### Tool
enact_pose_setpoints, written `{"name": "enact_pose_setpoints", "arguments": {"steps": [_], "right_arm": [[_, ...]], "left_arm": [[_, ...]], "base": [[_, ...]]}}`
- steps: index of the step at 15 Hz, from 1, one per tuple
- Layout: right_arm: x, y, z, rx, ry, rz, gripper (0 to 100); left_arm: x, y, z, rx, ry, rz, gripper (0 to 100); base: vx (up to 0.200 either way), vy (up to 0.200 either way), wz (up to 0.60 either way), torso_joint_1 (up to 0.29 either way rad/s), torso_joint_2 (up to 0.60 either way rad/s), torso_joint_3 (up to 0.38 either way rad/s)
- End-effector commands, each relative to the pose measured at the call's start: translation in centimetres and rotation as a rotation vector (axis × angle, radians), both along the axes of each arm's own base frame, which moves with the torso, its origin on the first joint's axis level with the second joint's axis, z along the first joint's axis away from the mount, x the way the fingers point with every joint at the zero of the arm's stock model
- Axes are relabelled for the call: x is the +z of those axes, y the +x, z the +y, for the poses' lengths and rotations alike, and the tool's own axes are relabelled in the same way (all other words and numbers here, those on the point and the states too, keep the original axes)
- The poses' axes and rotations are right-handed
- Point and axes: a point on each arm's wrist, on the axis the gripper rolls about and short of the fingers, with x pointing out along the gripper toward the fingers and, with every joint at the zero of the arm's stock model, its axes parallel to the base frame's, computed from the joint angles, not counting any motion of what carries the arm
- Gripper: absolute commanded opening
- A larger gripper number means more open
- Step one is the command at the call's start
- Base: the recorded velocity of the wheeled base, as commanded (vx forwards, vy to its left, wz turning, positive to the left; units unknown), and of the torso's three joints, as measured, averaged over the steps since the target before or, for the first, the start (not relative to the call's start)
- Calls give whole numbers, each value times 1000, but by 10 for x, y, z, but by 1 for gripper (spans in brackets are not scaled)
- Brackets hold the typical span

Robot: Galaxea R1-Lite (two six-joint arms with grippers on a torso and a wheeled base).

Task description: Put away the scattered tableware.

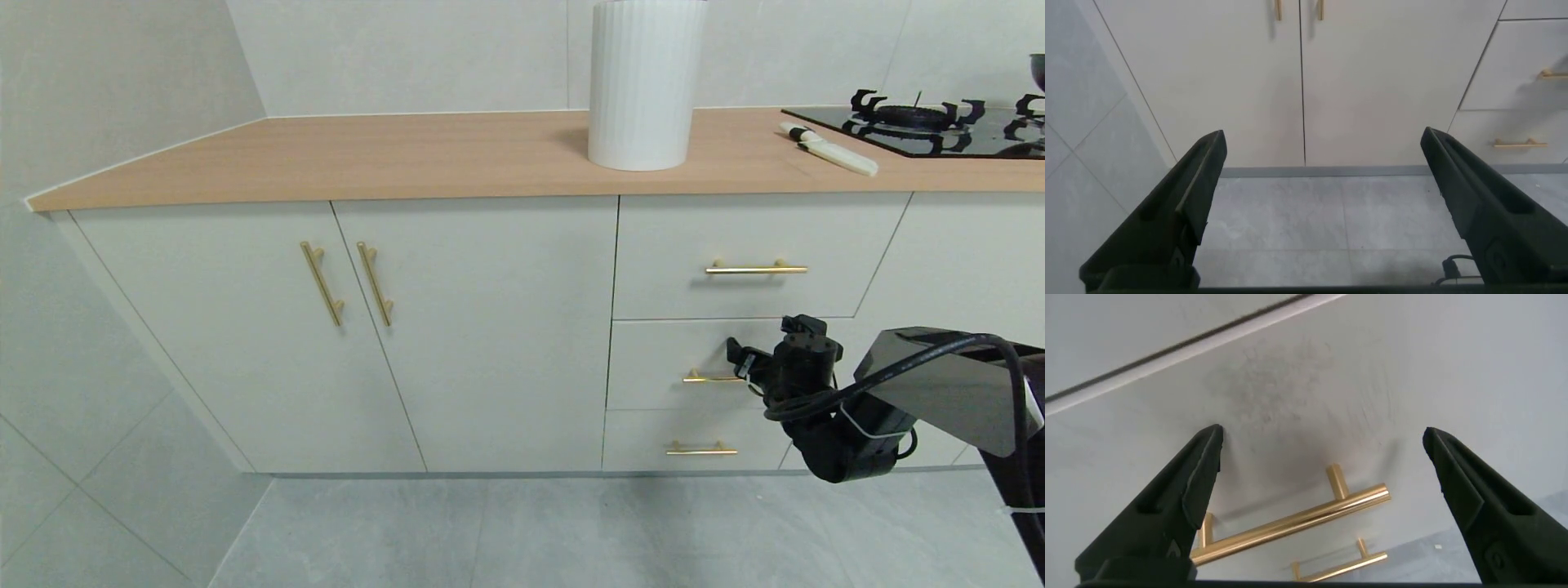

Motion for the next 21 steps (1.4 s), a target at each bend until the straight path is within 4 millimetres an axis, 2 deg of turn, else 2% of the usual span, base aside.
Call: {"name": "enact_pose_setpoints", "arguments": {"steps": [1, 6, 9, 11, 12, 13, 14, 15, 16, 18, 21], "right_arm": [[3, 4, 0, 0, 2, -4, 100], [5, 5, 1, 21, 5, -1, 100], [26, -1, -1, 12, 8, -34, 100], [47, -16, -1, 20, 10, -43, 100], [66, -34, 1, 31, 8, -49, 100], [86, -61, 3, 54, 3, -43, 100], [108, -97, 1, 72, -39, -36, 100], [118, -119, -3, 76, -72, -31, 100], [134, -171, -13, 86, -144, -19, 100], [150, -243, -27, 85, -195, -54, 100], [169, -327, -44, 65, -284, -149, 100]], "left_arm": [[0, 0, 0, 0, 0, 1, 100], [0, 0, 0, 0, 0, 1, 100], [0, 0, 0, 0, 0, 1, 100], [0, 0, 0, 0, 0, 1, 100], [0, 0, 0, 0, 1, 1, 100], [0, 0, 0, 0, 0, 1, 100], [0, 0, 0, 0, 0, 1, 100], [0, 0, 0, 0, 0, 1, 100], [0, 0, 0, 0, 0, 1, 100], [0, 0, 0, 0, 0, 1, 100], [0, 0, 0, 0, 0, 1, 100]], "base": [[0, 0, 0, 0, 0, 0], [0, 0, 0, 0, 0, 0], [0, 0, 0, 0, 0, 0], [0, 0, 0, 0, 0, 0], [0, 0, 0, 0, 0, 0], [0, 0, 0, 0, 0, 0], [0, 0, 0, 0, 0, 0], [0, 0, 0, 0, 0, 0], [0, 0, 0, 0, 0, 0], [0, 0, 0, 0, 0, 0], [0, 0, 0, 0, 0, 0]]}}
